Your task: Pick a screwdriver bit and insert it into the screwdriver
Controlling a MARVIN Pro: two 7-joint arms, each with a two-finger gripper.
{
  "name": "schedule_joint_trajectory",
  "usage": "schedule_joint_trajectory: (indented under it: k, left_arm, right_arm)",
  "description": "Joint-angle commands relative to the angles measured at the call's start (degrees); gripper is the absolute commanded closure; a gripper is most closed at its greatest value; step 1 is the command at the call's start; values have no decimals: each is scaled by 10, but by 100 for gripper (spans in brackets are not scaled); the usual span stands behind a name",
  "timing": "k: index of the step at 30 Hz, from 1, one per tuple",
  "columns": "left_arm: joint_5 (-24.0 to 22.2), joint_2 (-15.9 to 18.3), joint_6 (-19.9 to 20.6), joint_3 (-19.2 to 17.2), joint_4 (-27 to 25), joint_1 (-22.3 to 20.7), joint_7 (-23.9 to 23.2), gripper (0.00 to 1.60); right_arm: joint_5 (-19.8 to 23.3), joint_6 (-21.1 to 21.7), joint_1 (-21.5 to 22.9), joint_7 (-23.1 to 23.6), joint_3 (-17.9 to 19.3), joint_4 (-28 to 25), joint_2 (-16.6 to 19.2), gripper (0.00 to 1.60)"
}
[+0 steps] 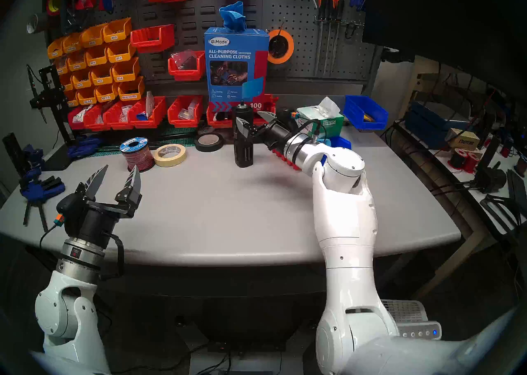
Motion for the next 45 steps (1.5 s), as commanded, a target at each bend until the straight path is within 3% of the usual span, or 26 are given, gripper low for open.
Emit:
schedule_joint_trajectory:
  k: [1, 19, 35, 39, 43, 44, 45]
  left_arm:
    - [-1, 0, -4, -1, -17, -3, 0, 0]
    - [-1, 0, -4, -1, -18, -2, 0, 0]
    - [-1, -1, -4, -1, -19, -1, 0, 0]
    - [-1, -1, -4, -1, -19, -1, 0, 0]
    - [-1, -1, -4, -1, -19, -1, 0, 0]
    - [-1, -1, -4, -1, -19, -1, 0, 0]
    - [-1, -1, -4, -1, -19, -1, 0, 0]
  right_arm:
    - [12, -11, 63, 14, -2, 12, 2, 0]
    - [16, -29, 107, 44, -15, 87, 11, 0]
    - [10, -36, 106, 45, -21, 101, 12, 0]
    - [10, -35, 104, 44, -21, 99, 14, 14]
    - [9, -35, 101, 41, -19, 97, 14, 41]
    - [9, -35, 101, 41, -19, 96, 14, 63]
    - [8, -34, 101, 40, -19, 96, 14, 70]
